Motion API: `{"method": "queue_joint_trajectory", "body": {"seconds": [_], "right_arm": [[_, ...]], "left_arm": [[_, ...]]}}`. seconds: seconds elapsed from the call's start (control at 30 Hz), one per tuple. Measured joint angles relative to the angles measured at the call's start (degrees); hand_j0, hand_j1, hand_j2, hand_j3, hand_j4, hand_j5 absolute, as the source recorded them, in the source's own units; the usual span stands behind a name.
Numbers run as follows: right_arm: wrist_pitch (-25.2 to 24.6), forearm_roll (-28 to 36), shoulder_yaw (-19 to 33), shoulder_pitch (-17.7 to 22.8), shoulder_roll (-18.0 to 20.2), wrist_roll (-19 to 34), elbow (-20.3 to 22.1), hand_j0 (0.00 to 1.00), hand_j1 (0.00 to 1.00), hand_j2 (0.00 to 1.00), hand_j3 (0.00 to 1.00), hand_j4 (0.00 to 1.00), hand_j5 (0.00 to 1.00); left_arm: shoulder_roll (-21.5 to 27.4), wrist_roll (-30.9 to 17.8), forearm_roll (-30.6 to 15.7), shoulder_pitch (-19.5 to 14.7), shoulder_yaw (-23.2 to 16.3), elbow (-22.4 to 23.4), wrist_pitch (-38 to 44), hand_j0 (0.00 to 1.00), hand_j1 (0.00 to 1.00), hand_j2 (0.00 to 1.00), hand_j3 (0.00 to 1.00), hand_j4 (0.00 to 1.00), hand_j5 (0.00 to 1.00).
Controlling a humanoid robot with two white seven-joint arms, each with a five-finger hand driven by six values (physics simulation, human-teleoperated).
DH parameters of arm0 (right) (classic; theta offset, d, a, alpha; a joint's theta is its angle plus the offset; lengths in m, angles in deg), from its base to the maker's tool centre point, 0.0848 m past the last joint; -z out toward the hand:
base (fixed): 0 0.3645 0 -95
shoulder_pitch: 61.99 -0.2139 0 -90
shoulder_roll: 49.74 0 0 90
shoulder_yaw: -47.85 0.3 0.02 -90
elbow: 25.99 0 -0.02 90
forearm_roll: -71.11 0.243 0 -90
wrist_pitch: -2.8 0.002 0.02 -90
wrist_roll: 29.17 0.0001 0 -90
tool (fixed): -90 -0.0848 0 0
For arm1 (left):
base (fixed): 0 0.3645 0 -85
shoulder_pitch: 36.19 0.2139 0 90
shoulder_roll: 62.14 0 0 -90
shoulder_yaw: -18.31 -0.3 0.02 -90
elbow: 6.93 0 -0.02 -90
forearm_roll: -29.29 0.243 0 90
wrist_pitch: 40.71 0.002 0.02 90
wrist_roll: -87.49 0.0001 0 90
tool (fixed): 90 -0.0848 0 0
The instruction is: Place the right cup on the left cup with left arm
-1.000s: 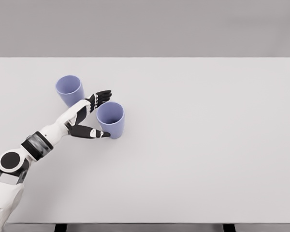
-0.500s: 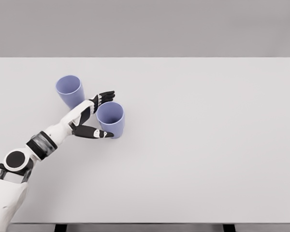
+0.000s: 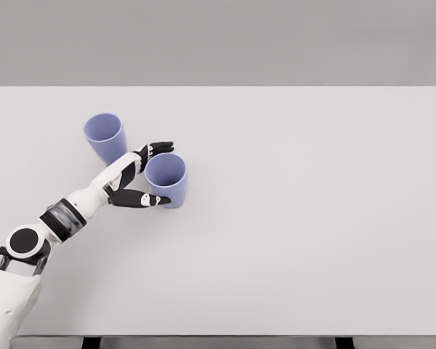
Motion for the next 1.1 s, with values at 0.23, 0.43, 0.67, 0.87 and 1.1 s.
{"method": "queue_joint_trajectory", "body": {"seconds": [0.23, 0.43, 0.67, 0.87, 1.1], "right_arm": [[0.00, 0.00, 0.00, 0.00, 0.00, 0.00, 0.00, 1.00, 1.00, 1.00, 1.00, 1.00, 1.00], [0.00, 0.00, 0.00, 0.00, 0.00, -0.01, 0.00, 1.00, 1.00, 1.00, 1.00, 1.00, 1.00], [0.00, 0.00, 0.00, 0.00, 0.00, -0.01, 0.00, 1.00, 1.00, 1.00, 1.00, 1.00, 1.00], [0.00, 0.00, 0.00, 0.00, 0.00, 0.00, 0.00, 1.00, 1.00, 1.00, 1.00, 1.00, 1.00], [0.00, 0.00, 0.00, 0.00, 0.00, 0.00, 0.00, 1.00, 1.00, 1.00, 1.00, 1.00, 1.00]], "left_arm": [[0.00, -0.06, -0.06, 0.09, 0.01, -0.03, -0.05, 0.79, 0.79, 0.79, 0.79, 0.79, 0.79], [0.16, -0.06, -0.30, 0.09, 0.01, -0.19, -0.02, 0.76, 0.76, 0.76, 0.76, 0.76, 0.76], [0.57, -0.06, -0.61, 0.00, 0.08, -0.55, 0.10, 0.70, 0.70, 0.70, 0.70, 0.70, 0.70], [0.72, -0.06, -0.73, -0.18, 0.20, -0.79, 0.22, 0.70, 0.70, 0.70, 0.70, 0.70, 0.70], [0.86, -0.07, -0.93, -0.35, 0.32, -2.72, 0.96, 0.69, 0.69, 0.69, 0.69, 0.69, 0.69]]}}
